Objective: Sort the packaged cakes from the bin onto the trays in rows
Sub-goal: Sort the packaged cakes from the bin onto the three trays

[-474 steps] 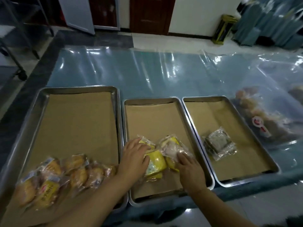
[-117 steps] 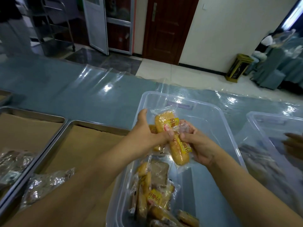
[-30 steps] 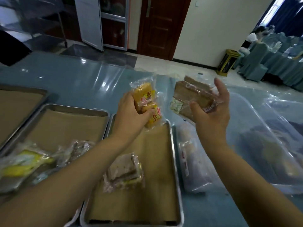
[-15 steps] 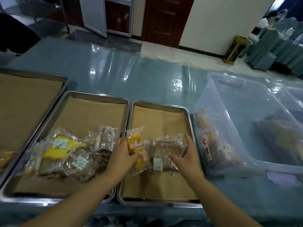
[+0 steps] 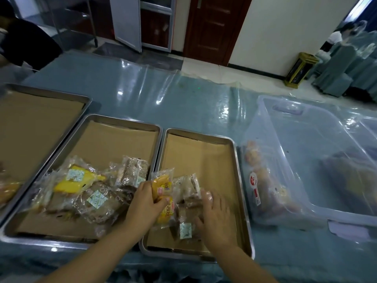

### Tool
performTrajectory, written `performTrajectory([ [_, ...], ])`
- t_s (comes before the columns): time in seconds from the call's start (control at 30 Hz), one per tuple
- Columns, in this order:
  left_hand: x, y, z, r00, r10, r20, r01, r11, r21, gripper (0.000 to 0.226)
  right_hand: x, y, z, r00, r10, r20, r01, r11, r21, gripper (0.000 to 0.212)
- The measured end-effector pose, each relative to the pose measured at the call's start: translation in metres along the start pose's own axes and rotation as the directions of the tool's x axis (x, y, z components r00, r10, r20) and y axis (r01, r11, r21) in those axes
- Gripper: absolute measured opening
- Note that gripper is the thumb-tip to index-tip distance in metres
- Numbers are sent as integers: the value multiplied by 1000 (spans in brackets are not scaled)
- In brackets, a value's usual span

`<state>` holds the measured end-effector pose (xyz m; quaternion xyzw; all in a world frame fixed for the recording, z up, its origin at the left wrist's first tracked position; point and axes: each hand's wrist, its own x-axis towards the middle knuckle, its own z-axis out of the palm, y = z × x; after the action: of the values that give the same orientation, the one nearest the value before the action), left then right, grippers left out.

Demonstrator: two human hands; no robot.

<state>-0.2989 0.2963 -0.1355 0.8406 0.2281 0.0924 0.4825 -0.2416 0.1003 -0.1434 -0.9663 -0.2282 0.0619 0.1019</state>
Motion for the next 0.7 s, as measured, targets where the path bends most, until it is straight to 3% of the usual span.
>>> performTrajectory([
  [0.07, -4, 1, 1, 1000, -9, -13, 9, 1000, -16, 29, -1, 1, 1, 978, -190, 79, 198, 974, -109, 71],
  [0.17, -10, -2, -2, 999, -14, -46, 12, 999, -44, 30, -1, 1, 3, 959, -269, 85, 280, 946, -162, 55],
  [0.43, -22, -10, -29, 984, -53, -169, 28, 989, -148, 25, 22, -50, -10, 939, -325, -116, 338, 934, 114, 38],
  [0.7, -4, -27, -104, 953, 95, -288, -89, 995, 35, 28, 49, -152, -12, 877, -449, -174, 481, 833, 274, 61],
])
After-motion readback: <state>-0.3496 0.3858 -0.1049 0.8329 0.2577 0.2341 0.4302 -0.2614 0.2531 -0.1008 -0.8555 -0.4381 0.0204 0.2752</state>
